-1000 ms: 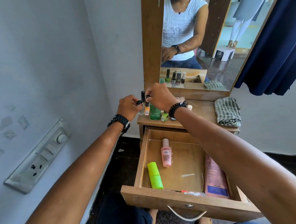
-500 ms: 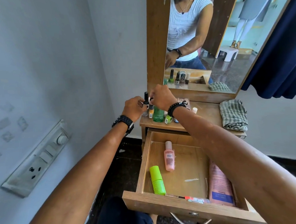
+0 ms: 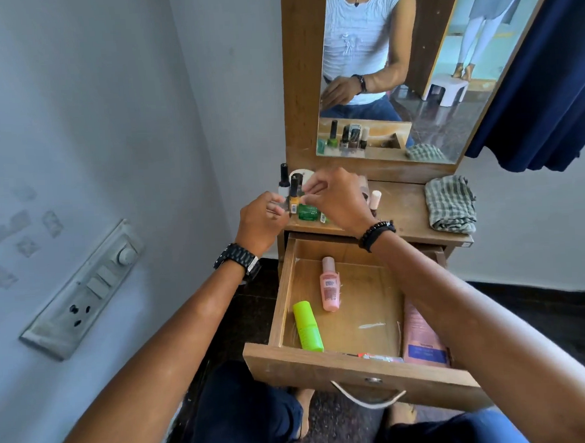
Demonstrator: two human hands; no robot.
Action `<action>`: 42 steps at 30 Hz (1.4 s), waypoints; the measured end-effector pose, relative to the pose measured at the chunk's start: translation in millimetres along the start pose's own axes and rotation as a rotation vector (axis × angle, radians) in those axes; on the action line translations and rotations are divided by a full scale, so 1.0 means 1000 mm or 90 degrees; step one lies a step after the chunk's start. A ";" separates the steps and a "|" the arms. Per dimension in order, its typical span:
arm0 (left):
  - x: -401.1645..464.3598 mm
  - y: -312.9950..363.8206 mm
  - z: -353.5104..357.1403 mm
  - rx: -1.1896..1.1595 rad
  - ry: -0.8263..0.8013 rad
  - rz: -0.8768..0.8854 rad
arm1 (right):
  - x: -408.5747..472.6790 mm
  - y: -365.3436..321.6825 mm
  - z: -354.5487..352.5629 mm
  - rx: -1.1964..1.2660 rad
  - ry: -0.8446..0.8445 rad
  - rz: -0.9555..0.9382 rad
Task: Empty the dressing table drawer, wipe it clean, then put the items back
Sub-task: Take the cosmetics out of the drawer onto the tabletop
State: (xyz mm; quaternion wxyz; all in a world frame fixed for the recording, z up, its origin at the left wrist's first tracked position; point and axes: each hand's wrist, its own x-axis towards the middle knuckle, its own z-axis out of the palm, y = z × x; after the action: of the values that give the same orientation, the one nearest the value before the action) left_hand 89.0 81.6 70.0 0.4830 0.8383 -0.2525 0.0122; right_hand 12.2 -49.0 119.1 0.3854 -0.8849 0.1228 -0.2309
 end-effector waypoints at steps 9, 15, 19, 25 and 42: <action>-0.058 -0.016 0.054 0.124 -0.380 -0.125 | -0.091 0.081 0.012 -0.023 -0.077 0.203; -0.056 -0.015 0.087 0.168 -0.417 -0.219 | -0.104 0.112 0.027 -0.041 -0.142 0.328; -0.050 -0.031 0.106 0.090 -0.440 -0.330 | -0.102 0.110 0.034 -0.035 -0.165 0.384; -0.051 -0.028 0.106 -0.083 -0.353 -0.439 | -0.102 0.116 0.036 0.364 -0.158 0.547; -0.087 -0.008 -0.004 -0.355 -0.305 -0.482 | -0.118 0.085 0.047 0.106 -0.309 0.405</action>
State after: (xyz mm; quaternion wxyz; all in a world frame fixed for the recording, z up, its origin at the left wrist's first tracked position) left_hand 17.4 123.4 42.9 0.5872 0.6895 -0.0289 -0.4231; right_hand -69.6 -29.9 -9.1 0.5260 -0.7971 0.2770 0.1062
